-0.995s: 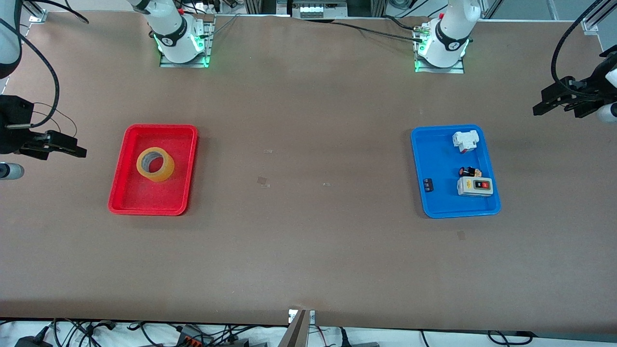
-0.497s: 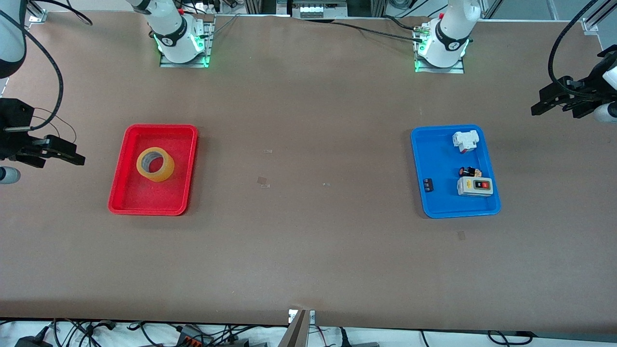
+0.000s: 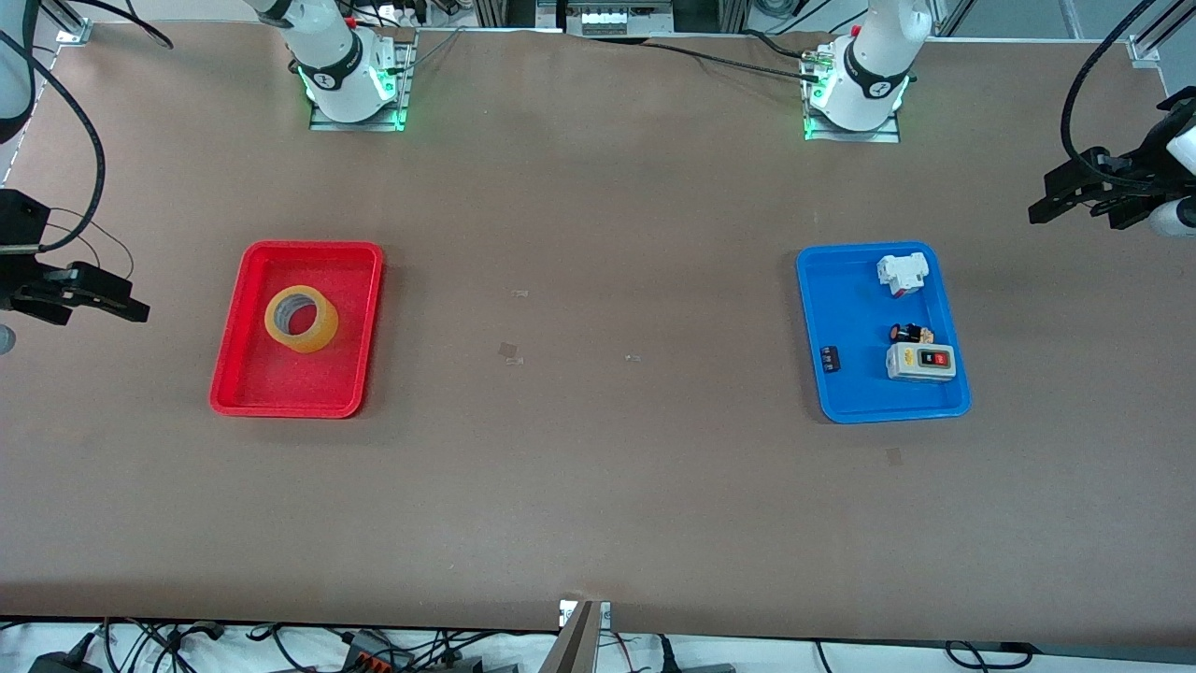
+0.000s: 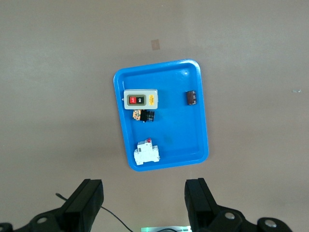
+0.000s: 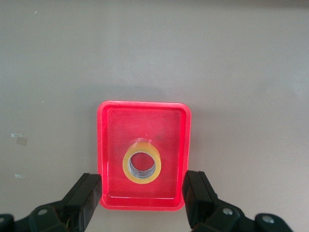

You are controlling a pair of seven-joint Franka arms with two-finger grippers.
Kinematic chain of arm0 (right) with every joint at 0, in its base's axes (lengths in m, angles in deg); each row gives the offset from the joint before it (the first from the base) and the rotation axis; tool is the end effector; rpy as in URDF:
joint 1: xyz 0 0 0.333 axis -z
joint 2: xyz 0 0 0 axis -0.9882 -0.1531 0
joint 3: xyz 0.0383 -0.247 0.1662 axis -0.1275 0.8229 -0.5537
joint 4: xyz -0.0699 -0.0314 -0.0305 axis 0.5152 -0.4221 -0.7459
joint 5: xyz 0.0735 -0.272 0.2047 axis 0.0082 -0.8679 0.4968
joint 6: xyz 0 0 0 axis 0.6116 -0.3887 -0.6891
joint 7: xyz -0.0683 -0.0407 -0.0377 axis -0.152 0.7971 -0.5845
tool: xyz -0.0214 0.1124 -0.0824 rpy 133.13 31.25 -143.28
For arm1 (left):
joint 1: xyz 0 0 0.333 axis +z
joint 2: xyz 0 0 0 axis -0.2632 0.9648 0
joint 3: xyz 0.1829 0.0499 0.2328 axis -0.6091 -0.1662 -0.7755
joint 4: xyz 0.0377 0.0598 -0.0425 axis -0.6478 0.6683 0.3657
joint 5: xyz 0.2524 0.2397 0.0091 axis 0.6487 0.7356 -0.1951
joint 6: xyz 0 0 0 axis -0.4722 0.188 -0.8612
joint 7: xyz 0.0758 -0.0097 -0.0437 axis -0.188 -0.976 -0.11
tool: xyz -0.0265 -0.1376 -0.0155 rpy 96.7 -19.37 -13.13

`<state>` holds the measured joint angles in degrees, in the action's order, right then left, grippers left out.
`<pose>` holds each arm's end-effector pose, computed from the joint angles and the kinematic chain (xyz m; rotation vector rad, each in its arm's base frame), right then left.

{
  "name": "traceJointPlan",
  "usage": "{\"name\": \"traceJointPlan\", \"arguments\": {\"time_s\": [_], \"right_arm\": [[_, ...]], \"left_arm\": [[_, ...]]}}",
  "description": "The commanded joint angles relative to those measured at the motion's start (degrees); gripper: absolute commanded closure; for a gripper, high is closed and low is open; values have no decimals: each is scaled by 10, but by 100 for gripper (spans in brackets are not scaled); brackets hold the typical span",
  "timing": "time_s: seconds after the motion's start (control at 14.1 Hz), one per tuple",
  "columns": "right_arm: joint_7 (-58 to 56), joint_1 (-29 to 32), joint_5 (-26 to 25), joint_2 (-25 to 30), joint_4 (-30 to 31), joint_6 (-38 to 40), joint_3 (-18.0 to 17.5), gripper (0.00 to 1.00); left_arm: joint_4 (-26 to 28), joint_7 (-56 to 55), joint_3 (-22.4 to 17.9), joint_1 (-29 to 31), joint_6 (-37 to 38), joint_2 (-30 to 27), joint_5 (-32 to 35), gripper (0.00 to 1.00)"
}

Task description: Place and move tape with both arms

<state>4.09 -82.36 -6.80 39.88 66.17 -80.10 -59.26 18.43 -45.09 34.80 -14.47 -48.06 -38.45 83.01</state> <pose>0.5906 -0.0268 0.5353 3.1182 0.0213 -0.0034 0.4973 0.0112 0.5809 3.1293 -0.0818 -0.1231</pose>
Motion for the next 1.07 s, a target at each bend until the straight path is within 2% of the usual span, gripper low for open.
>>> {"name": "traceJointPlan", "arguments": {"time_s": [0.0,0.21,0.36,0.71,0.78,0.99], "right_arm": [[-1,22,3,21,22,-12,-24,0],[-4,31,0,33,39,-14,-36,0],[-4,29,-1,62,80,-25,-35,0],[-3,30,-1,200,291,-114,-35,0],[-3,31,-1,210,306,-116,-35,0],[-3,31,0,206,291,-90,-34,0]], "left_arm": [[-16,5,1,1,10,4,-9,0],[-16,6,1,2,10,4,-9,0],[-17,6,1,2,10,4,-9,0],[-22,6,1,2,9,4,-9,0],[-27,6,1,1,10,4,-9,0],[-28,6,1,1,10,4,-9,0]]}}
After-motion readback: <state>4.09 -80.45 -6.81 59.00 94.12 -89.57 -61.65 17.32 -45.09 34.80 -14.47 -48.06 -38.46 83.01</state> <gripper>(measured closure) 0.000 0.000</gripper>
